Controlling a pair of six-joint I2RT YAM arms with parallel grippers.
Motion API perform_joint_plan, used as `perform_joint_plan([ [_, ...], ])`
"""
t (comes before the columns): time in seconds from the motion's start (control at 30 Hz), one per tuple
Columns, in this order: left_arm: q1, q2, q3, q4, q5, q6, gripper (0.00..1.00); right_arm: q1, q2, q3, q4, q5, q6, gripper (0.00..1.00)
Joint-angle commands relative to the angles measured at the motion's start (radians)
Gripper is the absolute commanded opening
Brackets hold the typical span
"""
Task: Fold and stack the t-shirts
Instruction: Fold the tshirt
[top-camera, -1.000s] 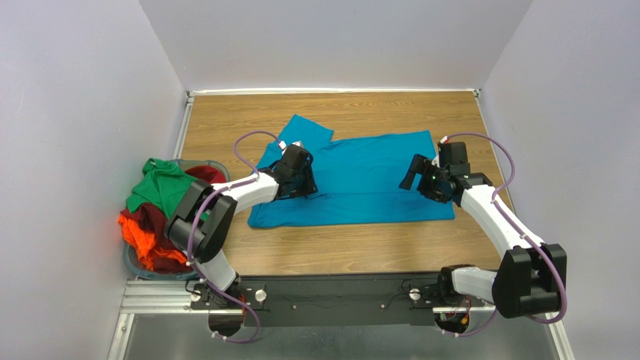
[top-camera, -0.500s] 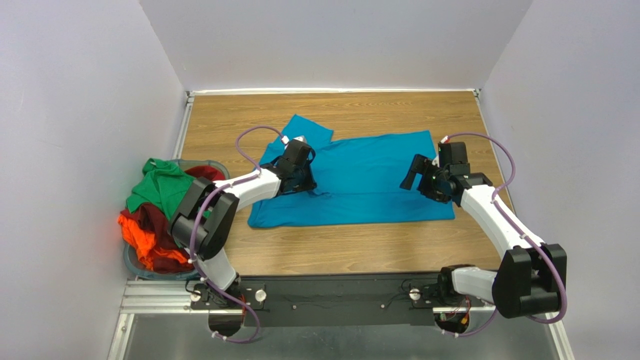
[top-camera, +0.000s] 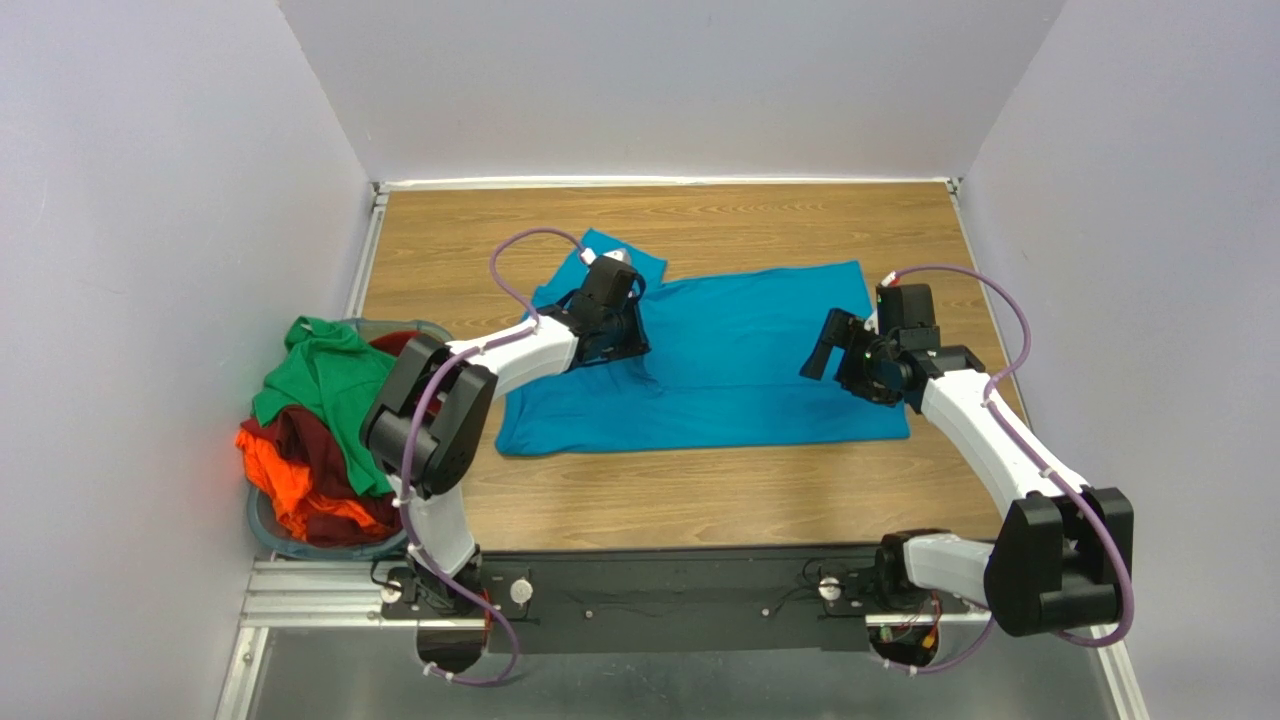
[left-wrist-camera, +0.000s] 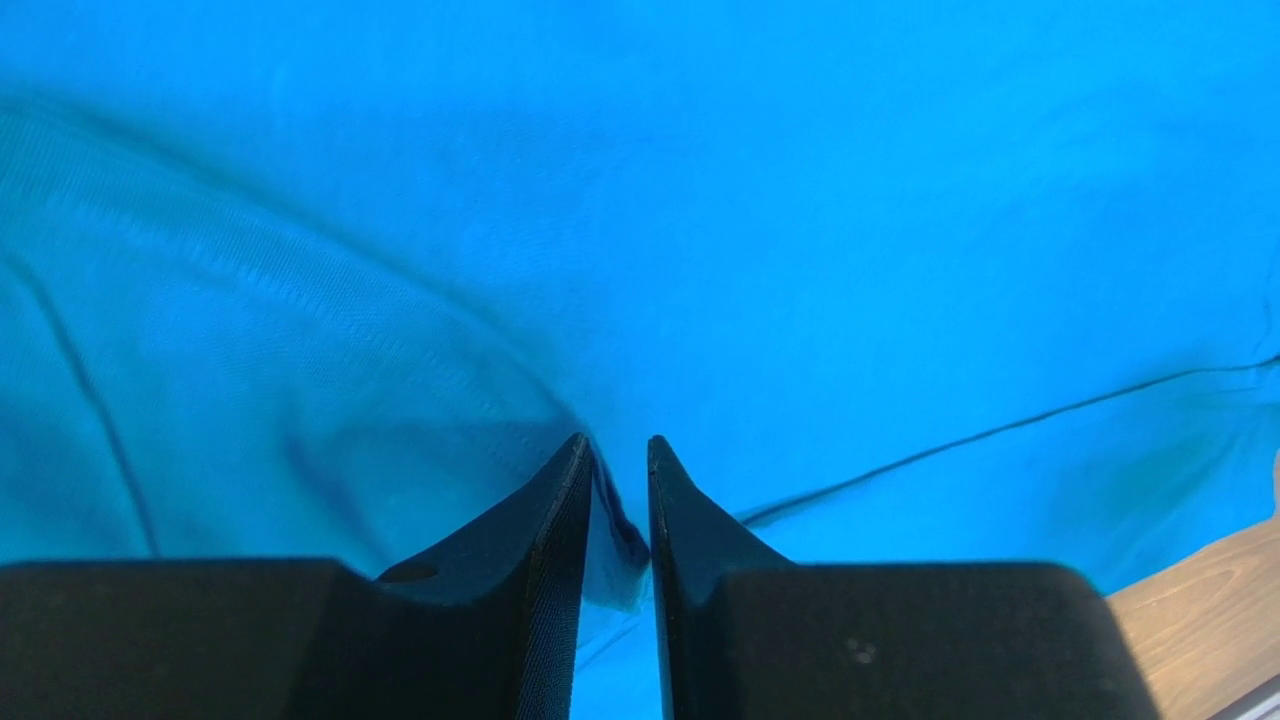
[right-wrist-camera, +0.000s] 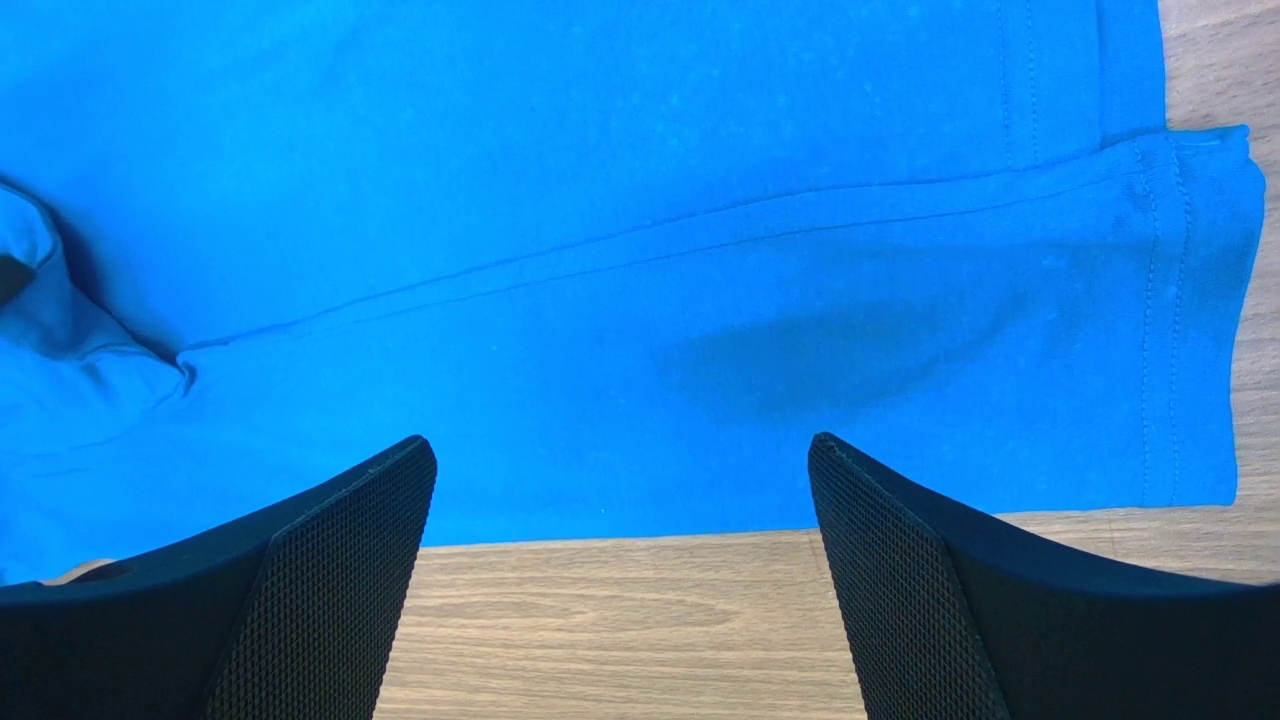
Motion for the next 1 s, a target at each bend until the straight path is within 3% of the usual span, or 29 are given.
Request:
perform_joint_plan([
  [0.0, -0.003, 0.038, 0.052, 0.010, 0.016, 0.035, 0.28, 0.003, 0.008, 0.003, -0.014, 0.031, -0.014, 1.00],
  [0.4, -0.003, 0.124, 0.212, -0.020, -0.003, 0.069, 0.30, 0.002, -0.007, 0.007, -0.015, 0.039, -0.014, 1.00],
  [0.47, -0.003, 0.125, 0.239, -0.037, -0.001, 0.080, 0.45, 0.002, -0.019, 0.010, -0.016, 0.034, -0.014, 1.00],
  [0.5, -0.003, 0.122, 0.244, -0.046, -0.039, 0.080, 0.57, 0.003, -0.022, 0.015, -0.015, 0.028, -0.023, 1.00],
  [0.53, -0.003, 0.104, 0.244, -0.057, -0.049, 0.080, 0.79, 0.002, -0.033, 0.017, -0.015, -0.016, -0.035, 1.00],
  [0.6, -0.003, 0.075, 0.218, -0.060, -0.078, 0.083, 0.98, 0.003, -0.045, 0.026, -0.011, -0.074, -0.060, 1.00],
  [0.83, 0.009, -0.160, 0.014, -0.056, -0.165, 0.052, 0.98, 0.043, -0.053, 0.024, 0.072, -0.299, -0.091, 1.00],
  [0.97, 0.029, -0.313, -0.184, 0.012, -0.164, 0.032, 0.98, 0.244, 0.019, 0.070, 0.156, -0.265, -0.069, 1.00],
])
